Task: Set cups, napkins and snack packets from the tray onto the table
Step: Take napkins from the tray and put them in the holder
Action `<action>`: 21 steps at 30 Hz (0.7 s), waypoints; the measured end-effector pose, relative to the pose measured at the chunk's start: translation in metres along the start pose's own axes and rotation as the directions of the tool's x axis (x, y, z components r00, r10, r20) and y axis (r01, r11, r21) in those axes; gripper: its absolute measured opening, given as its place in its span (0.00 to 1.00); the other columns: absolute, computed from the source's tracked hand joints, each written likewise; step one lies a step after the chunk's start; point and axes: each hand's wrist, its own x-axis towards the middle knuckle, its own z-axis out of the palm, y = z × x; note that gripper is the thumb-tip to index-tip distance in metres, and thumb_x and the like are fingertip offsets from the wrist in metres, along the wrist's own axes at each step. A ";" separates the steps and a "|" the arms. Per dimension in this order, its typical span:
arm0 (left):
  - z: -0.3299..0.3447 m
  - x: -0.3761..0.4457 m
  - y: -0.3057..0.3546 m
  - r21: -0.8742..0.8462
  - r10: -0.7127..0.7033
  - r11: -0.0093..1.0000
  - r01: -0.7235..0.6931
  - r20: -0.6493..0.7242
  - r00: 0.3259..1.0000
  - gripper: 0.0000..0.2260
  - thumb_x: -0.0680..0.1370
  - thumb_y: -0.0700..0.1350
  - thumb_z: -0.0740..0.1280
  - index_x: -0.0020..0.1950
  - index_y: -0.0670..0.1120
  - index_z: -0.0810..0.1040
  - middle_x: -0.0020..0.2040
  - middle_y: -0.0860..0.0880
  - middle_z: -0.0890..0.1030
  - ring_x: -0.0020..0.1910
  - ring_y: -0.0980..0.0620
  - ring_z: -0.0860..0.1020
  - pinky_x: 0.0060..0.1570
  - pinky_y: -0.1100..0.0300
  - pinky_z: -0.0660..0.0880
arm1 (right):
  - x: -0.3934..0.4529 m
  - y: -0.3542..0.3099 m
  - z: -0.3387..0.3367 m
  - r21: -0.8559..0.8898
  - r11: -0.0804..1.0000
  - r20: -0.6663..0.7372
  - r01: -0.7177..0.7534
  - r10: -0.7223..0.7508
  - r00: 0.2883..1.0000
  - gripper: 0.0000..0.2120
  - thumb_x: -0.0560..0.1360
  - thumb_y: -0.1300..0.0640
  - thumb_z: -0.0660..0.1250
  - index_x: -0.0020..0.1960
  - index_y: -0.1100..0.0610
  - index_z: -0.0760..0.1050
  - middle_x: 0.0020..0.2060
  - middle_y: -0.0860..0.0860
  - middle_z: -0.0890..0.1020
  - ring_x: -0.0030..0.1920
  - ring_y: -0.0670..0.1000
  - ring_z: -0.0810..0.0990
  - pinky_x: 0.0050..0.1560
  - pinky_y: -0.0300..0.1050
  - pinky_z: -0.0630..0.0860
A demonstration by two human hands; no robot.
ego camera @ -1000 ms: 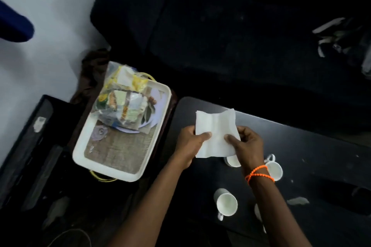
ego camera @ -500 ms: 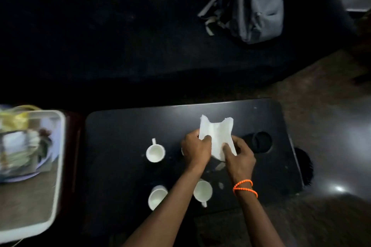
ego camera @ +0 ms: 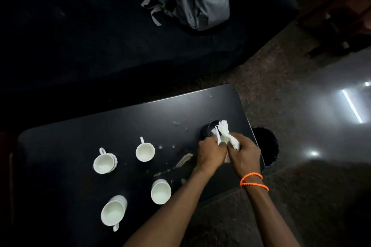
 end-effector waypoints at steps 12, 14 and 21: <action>0.011 0.056 -0.009 -0.531 -0.336 0.799 0.282 -0.006 0.942 0.19 0.68 0.49 0.68 0.49 0.36 0.86 0.52 0.34 0.86 0.52 0.36 0.86 0.53 0.40 0.84 | 0.079 0.002 0.009 -0.306 0.939 0.257 -0.159 0.242 0.936 0.11 0.70 0.61 0.70 0.51 0.61 0.85 0.46 0.63 0.86 0.49 0.63 0.84 0.49 0.48 0.80; 0.011 0.059 -0.008 -0.550 -0.348 0.790 0.271 -0.038 0.937 0.20 0.74 0.54 0.68 0.51 0.37 0.85 0.52 0.36 0.87 0.51 0.37 0.87 0.54 0.42 0.84 | 0.085 -0.001 0.018 -0.303 0.940 0.252 -0.156 0.237 0.938 0.11 0.70 0.60 0.70 0.52 0.61 0.84 0.48 0.63 0.86 0.51 0.63 0.84 0.46 0.43 0.75; 0.000 0.059 -0.008 -0.642 -0.389 0.752 0.150 -0.249 0.887 0.20 0.84 0.58 0.58 0.41 0.48 0.78 0.46 0.42 0.85 0.47 0.41 0.86 0.56 0.42 0.83 | 0.086 0.010 0.026 -0.120 0.979 0.036 -0.165 0.171 0.985 0.14 0.73 0.52 0.72 0.54 0.58 0.82 0.49 0.57 0.86 0.52 0.60 0.84 0.49 0.40 0.69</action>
